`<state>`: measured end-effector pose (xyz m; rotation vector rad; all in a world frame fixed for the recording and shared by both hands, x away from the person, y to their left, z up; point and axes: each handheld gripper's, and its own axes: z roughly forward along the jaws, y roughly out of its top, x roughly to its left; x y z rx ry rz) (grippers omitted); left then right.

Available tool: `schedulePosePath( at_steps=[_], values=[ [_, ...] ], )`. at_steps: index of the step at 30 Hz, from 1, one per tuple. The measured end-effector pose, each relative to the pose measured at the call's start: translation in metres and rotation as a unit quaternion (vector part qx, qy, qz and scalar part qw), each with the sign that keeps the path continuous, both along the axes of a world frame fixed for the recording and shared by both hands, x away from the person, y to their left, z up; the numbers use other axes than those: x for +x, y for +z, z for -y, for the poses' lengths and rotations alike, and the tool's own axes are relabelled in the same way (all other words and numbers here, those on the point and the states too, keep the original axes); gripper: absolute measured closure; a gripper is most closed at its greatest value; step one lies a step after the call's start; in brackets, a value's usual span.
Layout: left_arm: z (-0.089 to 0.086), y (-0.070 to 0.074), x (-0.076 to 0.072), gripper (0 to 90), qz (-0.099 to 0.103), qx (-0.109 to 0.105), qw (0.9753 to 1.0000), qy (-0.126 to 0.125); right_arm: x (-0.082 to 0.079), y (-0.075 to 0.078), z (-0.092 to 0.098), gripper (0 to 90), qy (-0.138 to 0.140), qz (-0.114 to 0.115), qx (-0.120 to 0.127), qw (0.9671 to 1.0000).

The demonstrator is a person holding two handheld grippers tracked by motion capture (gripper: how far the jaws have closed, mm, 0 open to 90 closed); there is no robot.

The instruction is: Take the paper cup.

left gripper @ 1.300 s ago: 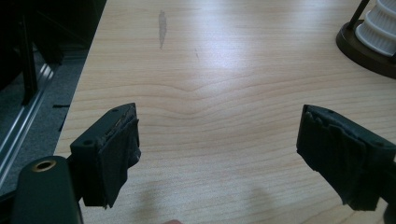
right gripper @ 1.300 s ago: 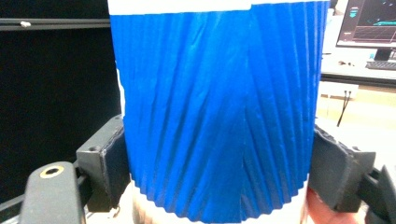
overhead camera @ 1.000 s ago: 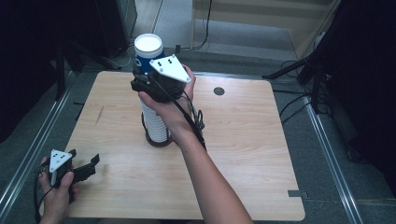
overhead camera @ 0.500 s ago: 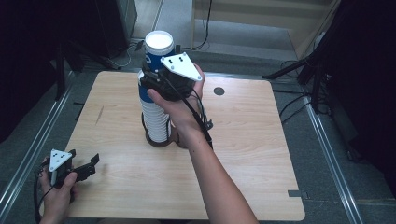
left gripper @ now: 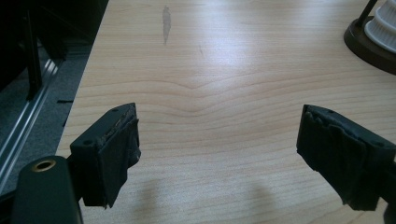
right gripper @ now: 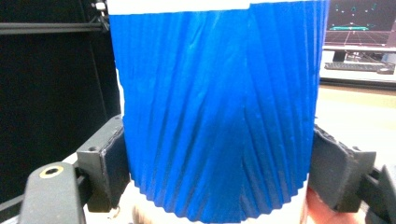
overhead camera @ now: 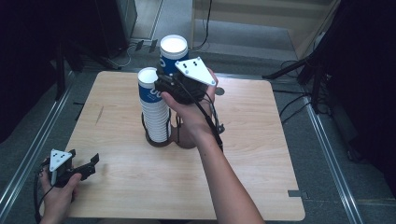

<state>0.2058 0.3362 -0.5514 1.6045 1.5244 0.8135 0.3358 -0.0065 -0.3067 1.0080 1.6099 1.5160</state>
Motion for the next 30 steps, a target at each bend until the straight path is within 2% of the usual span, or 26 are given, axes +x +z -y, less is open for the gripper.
schedulePosePath(
  at_steps=[10, 17, 30],
  values=[
    [0.0, 0.0, 0.0, 14.3, 0.0, -0.001, 1.0, 0.003, -0.003, -0.008, 0.02, 18.3, -0.01, -0.01, 0.0, 0.9999],
    [-0.001, 0.0, 0.0, 14.0, -0.001, -0.003, 1.0, 0.002, -0.008, -0.017, 0.033, 18.1, -0.008, -0.011, -0.017, 0.9998],
    [-0.001, 0.0, 0.0, 14.0, -0.001, -0.005, 1.0, 0.001, -0.018, -0.029, 0.046, 17.9, 0.0, -0.018, -0.035, 0.9992]
  ],
)
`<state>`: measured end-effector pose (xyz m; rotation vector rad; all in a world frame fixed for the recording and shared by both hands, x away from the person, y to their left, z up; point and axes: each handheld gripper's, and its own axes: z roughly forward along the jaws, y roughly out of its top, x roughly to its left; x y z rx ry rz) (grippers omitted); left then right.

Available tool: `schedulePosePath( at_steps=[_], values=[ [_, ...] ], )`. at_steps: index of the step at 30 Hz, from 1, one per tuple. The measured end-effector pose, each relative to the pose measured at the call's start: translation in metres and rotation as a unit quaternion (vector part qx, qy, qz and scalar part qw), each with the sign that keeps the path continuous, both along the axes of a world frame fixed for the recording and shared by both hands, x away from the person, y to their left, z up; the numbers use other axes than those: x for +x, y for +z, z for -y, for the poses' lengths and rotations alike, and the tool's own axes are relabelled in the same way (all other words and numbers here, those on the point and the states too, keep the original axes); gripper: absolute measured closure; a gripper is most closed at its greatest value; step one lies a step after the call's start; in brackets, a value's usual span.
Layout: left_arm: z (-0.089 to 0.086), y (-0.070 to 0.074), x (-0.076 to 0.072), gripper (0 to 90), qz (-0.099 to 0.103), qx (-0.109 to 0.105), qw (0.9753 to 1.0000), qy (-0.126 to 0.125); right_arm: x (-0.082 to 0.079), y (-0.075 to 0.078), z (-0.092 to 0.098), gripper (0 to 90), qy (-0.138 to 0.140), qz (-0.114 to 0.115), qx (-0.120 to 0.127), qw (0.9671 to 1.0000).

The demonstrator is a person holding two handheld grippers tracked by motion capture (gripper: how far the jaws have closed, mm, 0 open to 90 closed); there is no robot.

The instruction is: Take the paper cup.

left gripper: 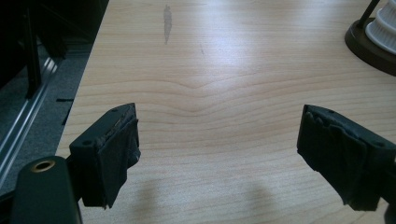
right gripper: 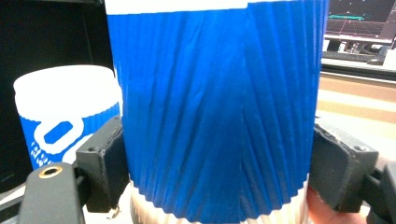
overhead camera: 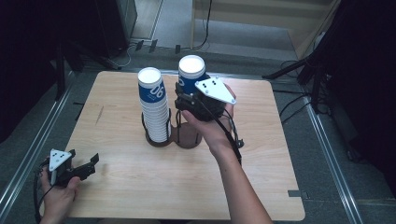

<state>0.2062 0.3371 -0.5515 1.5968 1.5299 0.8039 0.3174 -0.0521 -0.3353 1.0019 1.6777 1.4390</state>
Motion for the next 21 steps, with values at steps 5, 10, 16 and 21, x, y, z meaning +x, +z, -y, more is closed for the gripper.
schedulePosePath(
  at_steps=[5, 10, 16, 21],
  values=[
    [0.0, 0.0, 0.0, 13.9, 0.0, -0.002, 1.0, 0.0, -0.006, -0.008, 0.007, 17.7, 0.0, -0.003, -0.003, 1.0],
    [0.0, 0.0, 0.0, 13.9, 0.001, -0.001, 1.0, 0.002, -0.011, -0.017, 0.013, 17.7, -0.004, -0.011, -0.001, 0.9999],
    [0.0, 0.0, 0.0, 13.9, 0.002, -0.001, 1.0, 0.003, -0.015, -0.026, 0.017, 17.7, -0.004, -0.014, 0.0, 0.9999],
    [0.0, 0.0, -0.001, 13.9, 0.003, 0.0, 1.0, 0.002, -0.018, -0.034, 0.024, 17.8, -0.007, -0.019, 0.001, 0.9998]
  ],
)
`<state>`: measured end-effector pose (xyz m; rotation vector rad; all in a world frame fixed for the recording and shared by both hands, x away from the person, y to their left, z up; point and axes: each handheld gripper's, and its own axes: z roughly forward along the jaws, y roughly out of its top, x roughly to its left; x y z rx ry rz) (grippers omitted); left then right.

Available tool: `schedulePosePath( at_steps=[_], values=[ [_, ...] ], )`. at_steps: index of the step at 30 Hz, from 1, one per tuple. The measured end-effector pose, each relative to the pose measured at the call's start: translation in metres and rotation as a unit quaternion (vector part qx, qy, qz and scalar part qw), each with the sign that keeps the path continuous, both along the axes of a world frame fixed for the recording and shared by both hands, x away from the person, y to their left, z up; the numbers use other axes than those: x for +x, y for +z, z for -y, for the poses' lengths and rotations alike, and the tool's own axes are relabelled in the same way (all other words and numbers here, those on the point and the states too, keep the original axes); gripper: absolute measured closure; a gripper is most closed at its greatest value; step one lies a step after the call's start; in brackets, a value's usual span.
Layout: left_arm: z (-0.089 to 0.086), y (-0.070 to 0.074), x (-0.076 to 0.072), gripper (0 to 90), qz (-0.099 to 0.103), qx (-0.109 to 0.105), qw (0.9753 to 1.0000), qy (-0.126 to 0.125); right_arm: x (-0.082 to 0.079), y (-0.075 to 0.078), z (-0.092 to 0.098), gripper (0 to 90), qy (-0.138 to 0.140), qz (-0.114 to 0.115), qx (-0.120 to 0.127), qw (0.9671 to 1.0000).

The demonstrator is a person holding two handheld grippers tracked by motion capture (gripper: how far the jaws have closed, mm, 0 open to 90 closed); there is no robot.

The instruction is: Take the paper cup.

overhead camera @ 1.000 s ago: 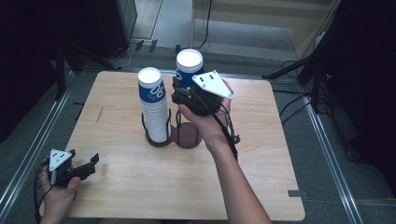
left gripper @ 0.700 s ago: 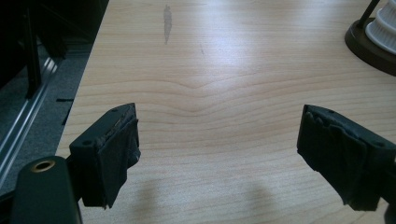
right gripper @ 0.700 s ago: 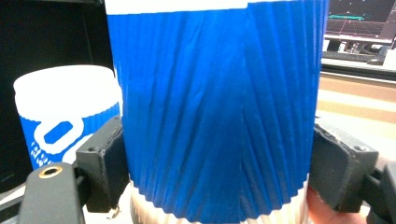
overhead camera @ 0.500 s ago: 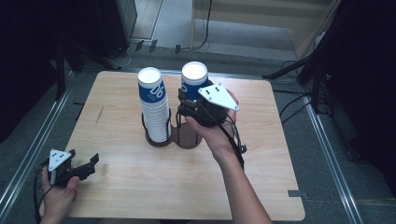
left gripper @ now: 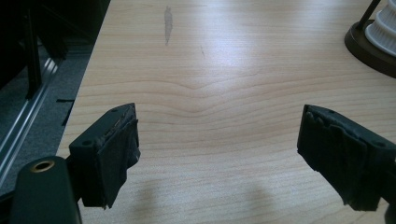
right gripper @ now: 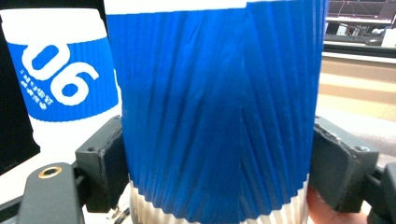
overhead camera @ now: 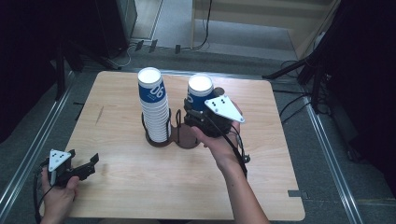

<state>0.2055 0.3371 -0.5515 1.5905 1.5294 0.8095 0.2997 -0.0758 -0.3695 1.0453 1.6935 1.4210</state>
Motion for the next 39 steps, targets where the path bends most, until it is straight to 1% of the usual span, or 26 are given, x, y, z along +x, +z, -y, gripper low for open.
schedulePosePath(
  at_steps=[15, 21, 24, 28, 31, 34, 38, 39],
  values=[
    [0.0, 0.0, -0.001, 13.8, 0.002, 0.001, 1.0, 0.0, -0.009, -0.014, 0.012, 17.9, -0.01, -0.006, 0.004, 0.9999],
    [0.0, 0.0, 0.0, 13.9, 0.001, 0.001, 1.0, 0.009, -0.013, -0.021, 0.014, 17.9, -0.01, -0.01, 0.004, 0.9999],
    [0.0, 0.0, 0.0, 14.0, -0.001, 0.002, 0.9999, 0.01, -0.015, -0.025, 0.015, 17.9, -0.022, -0.011, 0.004, 0.9997],
    [0.001, 0.0, -0.001, 14.1, 0.002, 0.005, 0.9999, 0.013, -0.019, -0.028, 0.018, 18.0, -0.025, -0.014, 0.008, 0.9996],
    [0.001, 0.0, 0.0, 14.1, 0.005, 0.003, 0.9999, 0.011, -0.022, -0.032, 0.019, 18.0, -0.025, -0.017, 0.011, 0.9995],
    [0.0, 0.001, 0.0, 14.1, 0.012, -0.009, 0.9999, 0.005, -0.026, -0.036, 0.022, 18.0, -0.026, -0.019, 0.013, 0.9994],
    [0.001, 0.001, 0.001, 14.1, 0.015, -0.013, 0.9998, -0.001, -0.028, -0.04, 0.024, 18.0, -0.025, -0.022, 0.015, 0.9993],
    [0.001, 0.001, 0.001, 14.1, 0.017, -0.01, 0.9998, -0.001, -0.03, -0.042, 0.025, 18.0, -0.025, -0.024, 0.015, 0.9993]
  ],
)
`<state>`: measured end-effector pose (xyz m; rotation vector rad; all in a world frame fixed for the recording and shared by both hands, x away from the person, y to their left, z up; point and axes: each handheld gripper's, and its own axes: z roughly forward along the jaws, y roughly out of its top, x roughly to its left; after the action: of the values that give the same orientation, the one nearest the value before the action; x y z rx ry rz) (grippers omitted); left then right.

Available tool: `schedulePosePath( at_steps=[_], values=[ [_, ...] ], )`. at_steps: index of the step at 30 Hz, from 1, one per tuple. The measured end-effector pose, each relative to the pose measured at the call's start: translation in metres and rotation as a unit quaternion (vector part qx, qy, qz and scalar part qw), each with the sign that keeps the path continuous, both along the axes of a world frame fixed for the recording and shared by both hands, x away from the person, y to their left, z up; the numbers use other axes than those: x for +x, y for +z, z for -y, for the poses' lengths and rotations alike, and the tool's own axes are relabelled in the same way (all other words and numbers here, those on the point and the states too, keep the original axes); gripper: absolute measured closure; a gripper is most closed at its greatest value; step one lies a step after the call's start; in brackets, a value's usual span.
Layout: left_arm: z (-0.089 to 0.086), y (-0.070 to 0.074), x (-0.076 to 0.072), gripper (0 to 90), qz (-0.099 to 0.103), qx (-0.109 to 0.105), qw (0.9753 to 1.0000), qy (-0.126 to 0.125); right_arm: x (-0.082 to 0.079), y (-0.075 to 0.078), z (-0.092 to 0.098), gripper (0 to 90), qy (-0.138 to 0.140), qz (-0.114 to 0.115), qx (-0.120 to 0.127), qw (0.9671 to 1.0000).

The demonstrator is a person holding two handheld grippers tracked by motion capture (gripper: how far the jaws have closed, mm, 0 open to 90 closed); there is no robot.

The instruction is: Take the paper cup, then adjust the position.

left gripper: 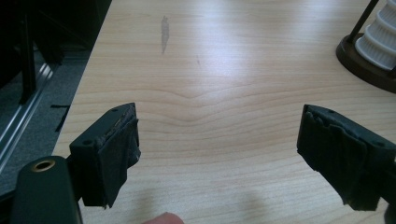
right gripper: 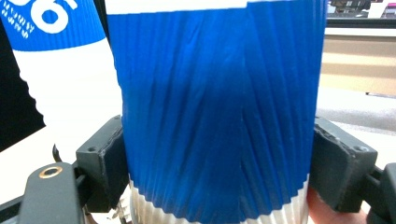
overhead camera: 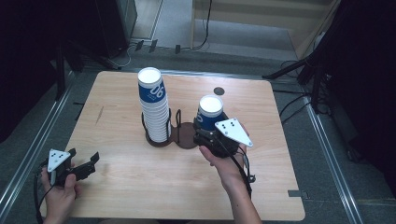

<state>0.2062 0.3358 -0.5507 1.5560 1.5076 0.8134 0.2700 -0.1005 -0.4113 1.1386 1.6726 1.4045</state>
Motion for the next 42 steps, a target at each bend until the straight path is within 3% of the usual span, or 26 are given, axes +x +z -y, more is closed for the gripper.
schedulePosePath(
  at_steps=[3, 6, 9, 10, 14, 18, 22, 32, 33, 38, 40, 41, 42],
  values=[
    [0.001, 0.004, -0.001, 14.1, 0.006, 0.014, 0.9998, 0.01, -0.002, -0.004, 0.001, 18.0, -0.001, -0.002, -0.003, 1.0],
    [0.003, 0.013, -0.002, 14.3, 0.006, 0.011, 0.9999, 0.01, -0.004, -0.007, 0.003, 18.0, 0.0, -0.006, -0.004, 1.0],
    [0.01, 0.021, -0.003, 12.2, -0.007, 0.029, 0.9995, 0.012, -0.005, -0.01, 0.005, 18.0, -0.003, -0.008, -0.003, 1.0],
    [0.014, 0.024, -0.003, 12.2, -0.007, 0.034, 0.9994, 0.005, -0.005, -0.01, 0.005, 18.0, -0.003, -0.008, -0.003, 1.0],
    [0.027, 0.033, -0.004, 4.3, 0.004, 0.019, 0.9974, -0.07, -0.008, -0.016, 0.006, 18.1, -0.006, -0.008, -0.012, 0.9999],
    [0.037, 0.042, -0.004, 4.3, 0.008, 0.011, 0.9965, -0.083, -0.01, -0.02, 0.007, 18.3, -0.006, -0.009, -0.014, 0.9998],
    [0.053, 0.057, -0.001, 4.3, 0.013, 0.0, 0.9936, -0.112, -0.011, -0.025, 0.009, 18.4, -0.006, -0.013, -0.012, 0.9998],
    [0.073, 0.076, 0.013, 4.4, 0.015, -0.021, 0.9887, -0.147, -0.013, -0.034, 0.01, 18.6, -0.005, -0.02, -0.017, 0.9996],
    [0.078, 0.081, 0.015, 4.4, 0.02, -0.025, 0.9873, -0.156, -0.014, -0.035, 0.01, 18.6, -0.005, -0.022, -0.016, 0.9996],
    [0.092, 0.091, 0.021, 4.4, 0.026, -0.02, 0.9852, -0.168, -0.014, -0.037, 0.009, 18.7, -0.005, -0.022, -0.018, 0.9996],
    [0.098, 0.097, 0.023, 4.4, 0.03, -0.018, 0.984, -0.175, -0.016, -0.037, 0.006, 18.7, -0.002, -0.022, -0.02, 0.9995],
    [0.102, 0.102, 0.024, 4.4, 0.034, -0.02, 0.9819, -0.185, -0.016, -0.038, 0.005, 18.7, -0.002, -0.021, -0.022, 0.9995],
    [0.102, 0.102, 0.024, 4.4, 0.034, -0.02, 0.9819, -0.185, -0.016, -0.038, 0.005, 18.7, -0.002, -0.021, -0.022, 0.9995]
  ],
)
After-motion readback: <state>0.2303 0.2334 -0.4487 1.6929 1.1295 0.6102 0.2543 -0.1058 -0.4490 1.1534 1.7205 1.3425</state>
